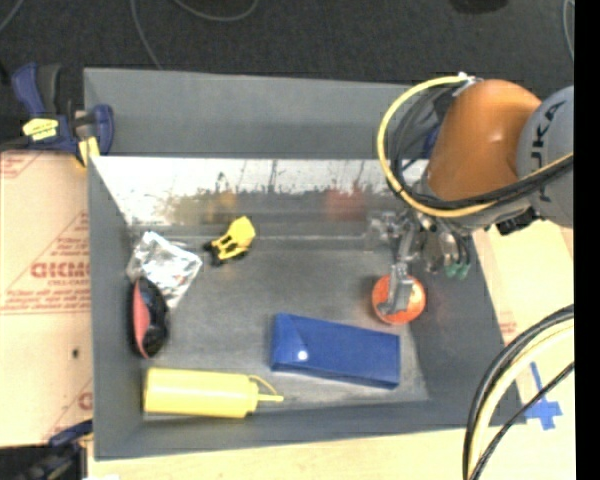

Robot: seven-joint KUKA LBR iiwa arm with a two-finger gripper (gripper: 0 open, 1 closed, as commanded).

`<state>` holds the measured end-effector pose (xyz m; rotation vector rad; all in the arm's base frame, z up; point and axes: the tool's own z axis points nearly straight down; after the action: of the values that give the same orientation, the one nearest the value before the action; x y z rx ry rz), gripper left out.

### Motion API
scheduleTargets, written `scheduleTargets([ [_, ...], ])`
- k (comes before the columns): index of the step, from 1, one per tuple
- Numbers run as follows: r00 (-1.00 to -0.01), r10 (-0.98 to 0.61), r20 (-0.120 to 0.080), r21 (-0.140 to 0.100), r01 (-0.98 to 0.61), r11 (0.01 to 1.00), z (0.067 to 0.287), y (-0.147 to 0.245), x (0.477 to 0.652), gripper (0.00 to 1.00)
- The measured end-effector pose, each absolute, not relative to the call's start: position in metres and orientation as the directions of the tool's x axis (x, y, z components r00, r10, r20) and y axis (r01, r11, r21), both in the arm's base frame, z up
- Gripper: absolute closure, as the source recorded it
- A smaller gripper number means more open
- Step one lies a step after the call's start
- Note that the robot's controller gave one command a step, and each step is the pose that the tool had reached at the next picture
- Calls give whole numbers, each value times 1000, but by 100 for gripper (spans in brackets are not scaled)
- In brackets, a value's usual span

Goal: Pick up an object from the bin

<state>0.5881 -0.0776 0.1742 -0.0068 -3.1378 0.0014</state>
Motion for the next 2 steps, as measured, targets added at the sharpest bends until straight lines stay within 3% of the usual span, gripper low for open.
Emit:
scheduleTargets([
  [1, -1000, 3, -4, -2, 3, 1000, 179, -77, 590, 0],
  [2, -983, -183, -10, -2, -183, 983, 155, -98, 574, 0],
])
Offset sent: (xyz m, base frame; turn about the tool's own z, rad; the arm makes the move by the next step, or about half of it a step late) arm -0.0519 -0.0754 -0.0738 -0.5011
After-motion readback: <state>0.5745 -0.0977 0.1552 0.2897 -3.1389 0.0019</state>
